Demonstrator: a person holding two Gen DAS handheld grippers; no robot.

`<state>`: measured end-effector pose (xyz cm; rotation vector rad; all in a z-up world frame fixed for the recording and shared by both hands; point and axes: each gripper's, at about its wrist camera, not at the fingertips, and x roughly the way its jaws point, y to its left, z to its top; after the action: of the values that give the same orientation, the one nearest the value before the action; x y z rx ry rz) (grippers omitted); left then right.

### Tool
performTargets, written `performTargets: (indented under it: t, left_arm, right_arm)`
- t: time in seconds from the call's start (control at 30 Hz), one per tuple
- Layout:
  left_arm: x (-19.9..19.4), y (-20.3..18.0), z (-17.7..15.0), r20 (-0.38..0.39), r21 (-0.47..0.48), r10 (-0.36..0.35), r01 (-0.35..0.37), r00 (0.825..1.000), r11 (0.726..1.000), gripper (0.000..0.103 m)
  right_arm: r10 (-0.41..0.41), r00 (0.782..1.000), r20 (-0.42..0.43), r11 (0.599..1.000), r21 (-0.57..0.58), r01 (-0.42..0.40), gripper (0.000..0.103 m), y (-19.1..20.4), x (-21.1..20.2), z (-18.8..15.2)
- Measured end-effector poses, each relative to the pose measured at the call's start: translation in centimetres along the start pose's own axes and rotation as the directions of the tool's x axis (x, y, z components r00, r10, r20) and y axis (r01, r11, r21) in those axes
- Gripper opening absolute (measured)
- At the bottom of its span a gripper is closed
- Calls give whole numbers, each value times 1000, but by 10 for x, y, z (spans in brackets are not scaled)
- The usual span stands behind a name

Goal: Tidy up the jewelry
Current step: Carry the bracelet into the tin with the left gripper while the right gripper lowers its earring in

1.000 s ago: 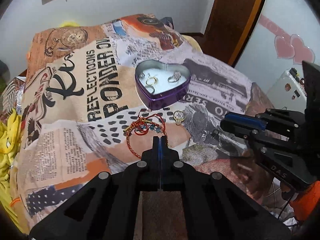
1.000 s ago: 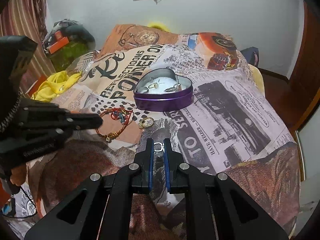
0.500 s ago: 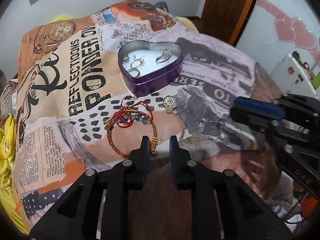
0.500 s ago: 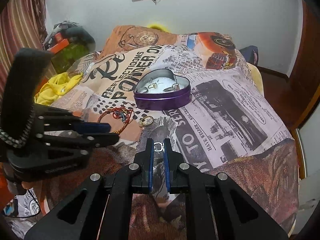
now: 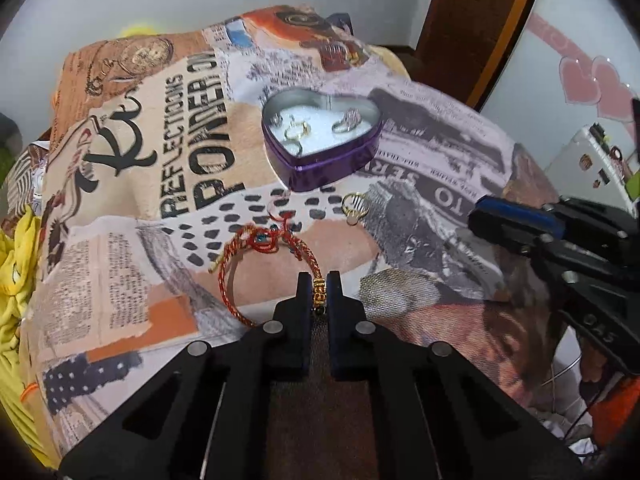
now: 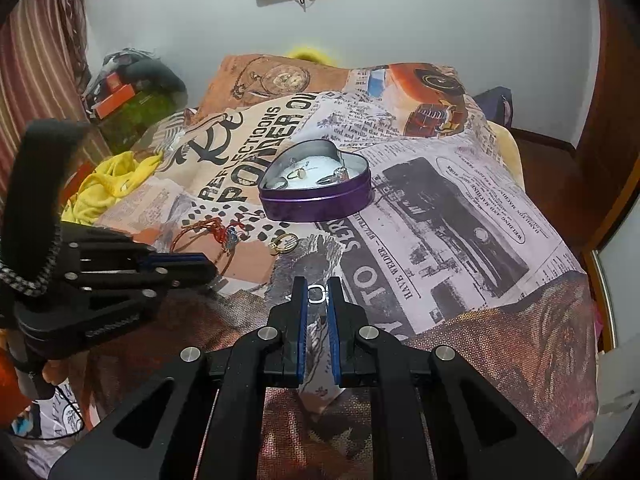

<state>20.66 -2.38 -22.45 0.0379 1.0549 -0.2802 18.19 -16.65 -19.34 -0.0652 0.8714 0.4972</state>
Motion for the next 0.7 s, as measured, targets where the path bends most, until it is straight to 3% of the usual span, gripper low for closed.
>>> performTargets:
  t: [0.37,0.7]
  left_arm:
    - [-52,4,10,120,-26,-13,16,993,1000,5]
    - [-87,10,32,225,-44,-37,48,974,998,5]
  right_arm:
    - [2,1000,16,1000,-3,-2,8,4,-7,5]
    - [-6,998,56,1000,-17,7,8,5,-16,19]
